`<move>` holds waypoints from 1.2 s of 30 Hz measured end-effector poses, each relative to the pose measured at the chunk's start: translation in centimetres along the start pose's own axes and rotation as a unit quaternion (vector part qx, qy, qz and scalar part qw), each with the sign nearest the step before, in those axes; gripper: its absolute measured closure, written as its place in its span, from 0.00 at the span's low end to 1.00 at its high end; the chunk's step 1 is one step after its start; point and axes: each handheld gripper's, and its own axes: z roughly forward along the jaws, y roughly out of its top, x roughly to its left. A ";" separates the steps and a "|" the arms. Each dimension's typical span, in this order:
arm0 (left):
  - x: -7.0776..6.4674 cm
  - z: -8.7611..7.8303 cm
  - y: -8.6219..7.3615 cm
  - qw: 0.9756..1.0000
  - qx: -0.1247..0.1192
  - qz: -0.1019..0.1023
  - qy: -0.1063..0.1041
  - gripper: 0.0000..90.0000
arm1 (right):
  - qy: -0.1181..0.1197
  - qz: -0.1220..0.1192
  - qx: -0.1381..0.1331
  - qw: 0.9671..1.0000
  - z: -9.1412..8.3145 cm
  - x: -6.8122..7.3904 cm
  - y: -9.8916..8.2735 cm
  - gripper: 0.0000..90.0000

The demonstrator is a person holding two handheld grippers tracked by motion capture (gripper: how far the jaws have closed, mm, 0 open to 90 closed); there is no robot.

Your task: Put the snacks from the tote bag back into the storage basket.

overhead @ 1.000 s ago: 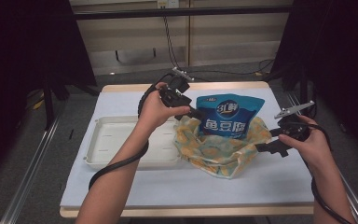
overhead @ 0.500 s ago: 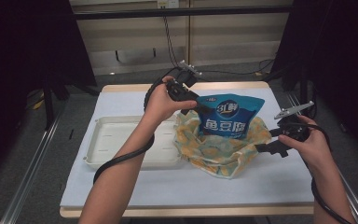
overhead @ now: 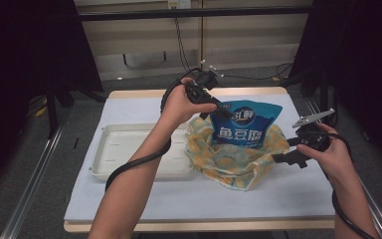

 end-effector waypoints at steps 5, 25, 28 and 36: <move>0.0 0.5 0.2 1.000 0.006 0.004 -0.008 0.51 | 0.000 -0.001 -0.001 1.000 0.0 0.0 0.0 0.10; 0.1 1.6 1.3 0.999 0.035 0.016 -0.031 0.72 | 0.003 -0.003 0.001 1.000 0.3 0.1 0.0 0.10; 0.0 1.8 1.3 0.999 0.033 0.012 -0.028 0.76 | 0.002 -0.003 0.001 1.000 0.3 0.0 -0.1 0.10; -0.2 1.9 1.7 0.999 0.036 0.029 -0.025 0.92 | 0.003 -0.004 0.001 1.000 0.2 0.0 -0.1 0.11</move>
